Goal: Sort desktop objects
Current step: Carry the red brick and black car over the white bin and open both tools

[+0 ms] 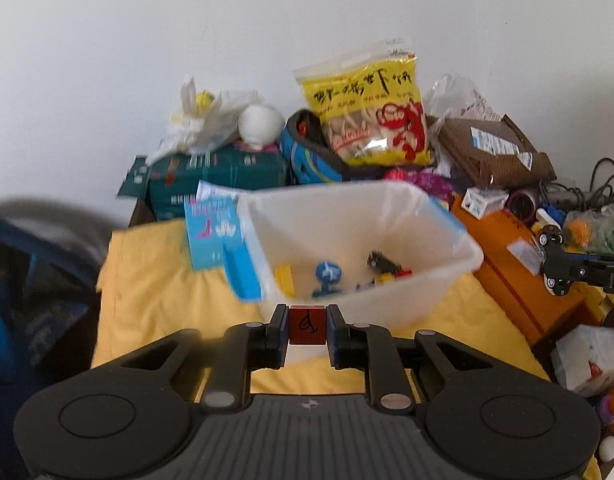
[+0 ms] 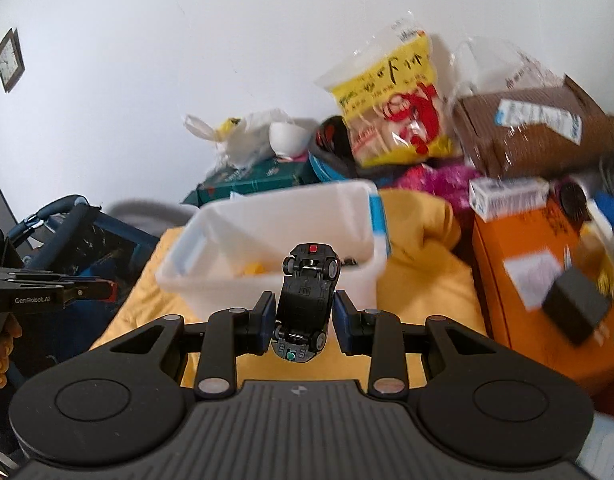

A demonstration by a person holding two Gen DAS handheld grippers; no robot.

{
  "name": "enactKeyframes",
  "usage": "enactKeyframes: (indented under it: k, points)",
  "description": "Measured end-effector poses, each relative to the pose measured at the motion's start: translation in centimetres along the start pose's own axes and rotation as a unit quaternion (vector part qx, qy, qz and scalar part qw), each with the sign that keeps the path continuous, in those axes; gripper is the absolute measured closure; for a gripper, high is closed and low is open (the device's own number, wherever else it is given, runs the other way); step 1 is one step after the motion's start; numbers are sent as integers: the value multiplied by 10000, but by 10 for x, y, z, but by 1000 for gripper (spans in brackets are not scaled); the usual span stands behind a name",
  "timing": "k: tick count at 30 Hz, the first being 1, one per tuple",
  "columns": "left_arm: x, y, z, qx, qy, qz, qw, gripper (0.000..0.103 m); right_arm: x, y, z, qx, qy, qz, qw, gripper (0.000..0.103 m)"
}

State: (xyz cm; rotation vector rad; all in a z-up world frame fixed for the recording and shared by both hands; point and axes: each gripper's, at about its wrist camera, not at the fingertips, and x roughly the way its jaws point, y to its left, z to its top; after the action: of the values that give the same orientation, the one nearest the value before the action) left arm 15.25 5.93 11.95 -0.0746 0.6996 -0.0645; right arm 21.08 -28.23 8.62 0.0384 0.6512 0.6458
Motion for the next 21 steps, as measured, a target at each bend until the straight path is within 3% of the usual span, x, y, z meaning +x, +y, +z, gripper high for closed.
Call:
enactKeyframes:
  k: [12, 21]
  points:
    - [20, -2, 77, 107, -64, 12, 9999, 81, 17, 11, 73, -472, -40, -8, 9989, 69]
    - [57, 6, 104, 84, 313, 169, 9993, 81, 64, 4, 98, -455, 513, -114, 9976, 69]
